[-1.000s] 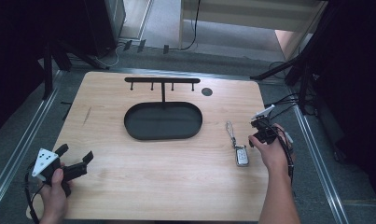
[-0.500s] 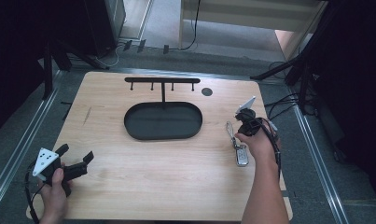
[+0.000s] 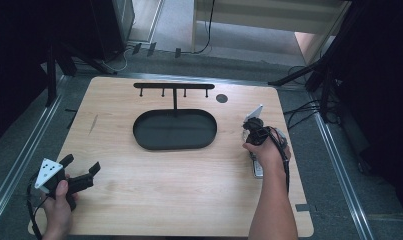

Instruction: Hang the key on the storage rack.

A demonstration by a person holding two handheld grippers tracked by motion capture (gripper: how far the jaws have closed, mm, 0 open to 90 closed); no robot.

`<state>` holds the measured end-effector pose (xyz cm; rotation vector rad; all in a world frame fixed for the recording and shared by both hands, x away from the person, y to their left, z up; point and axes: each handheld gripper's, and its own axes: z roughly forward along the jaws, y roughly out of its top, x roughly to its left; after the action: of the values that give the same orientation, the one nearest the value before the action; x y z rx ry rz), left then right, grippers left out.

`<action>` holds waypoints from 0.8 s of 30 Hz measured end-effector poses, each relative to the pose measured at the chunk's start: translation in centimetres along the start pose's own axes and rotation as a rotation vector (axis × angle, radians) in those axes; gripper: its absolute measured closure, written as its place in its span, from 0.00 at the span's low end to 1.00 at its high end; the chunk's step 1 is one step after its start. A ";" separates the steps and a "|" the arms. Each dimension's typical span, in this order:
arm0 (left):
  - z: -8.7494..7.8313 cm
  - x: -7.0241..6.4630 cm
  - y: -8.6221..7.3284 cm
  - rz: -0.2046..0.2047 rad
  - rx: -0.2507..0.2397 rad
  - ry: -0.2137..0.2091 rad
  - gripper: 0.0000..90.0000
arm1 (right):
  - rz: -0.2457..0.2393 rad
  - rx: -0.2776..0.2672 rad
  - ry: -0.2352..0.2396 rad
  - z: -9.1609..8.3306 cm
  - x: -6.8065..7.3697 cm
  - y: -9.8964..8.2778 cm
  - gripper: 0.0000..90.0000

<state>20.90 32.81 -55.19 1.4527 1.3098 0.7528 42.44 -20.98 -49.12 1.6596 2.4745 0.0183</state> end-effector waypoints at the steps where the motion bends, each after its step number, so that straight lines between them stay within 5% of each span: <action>1: 0.0 0.0 0.0 0.000 0.000 0.000 0.00 | 0.009 0.001 0.001 0.1 0.1 0.1 0.83; 9: 0.0 0.0 0.0 -0.001 0.005 -0.001 0.00 | 0.027 0.014 -0.016 0.8 0.6 0.3 0.91; 14: 0.0 0.0 0.0 -0.002 0.007 -0.002 0.00 | 0.043 -0.023 -0.013 0.9 0.7 0.0 0.92; 20: 0.0 0.0 0.0 0.000 0.008 -0.001 0.00 | 0.099 -0.178 -0.072 1.0 0.9 -1.4 0.92; 23: 0.1 0.0 0.0 -0.001 0.008 -0.001 0.00 | 0.145 -0.236 -0.058 0.8 0.7 -1.7 0.92; 24: 0.1 0.0 0.0 -0.001 0.010 -0.001 0.00 | 0.169 -0.297 -0.064 0.5 0.5 -2.0 0.92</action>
<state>20.98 32.82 -55.17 1.4608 1.3151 0.7458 40.43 -21.31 -49.87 1.7015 2.1533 0.3302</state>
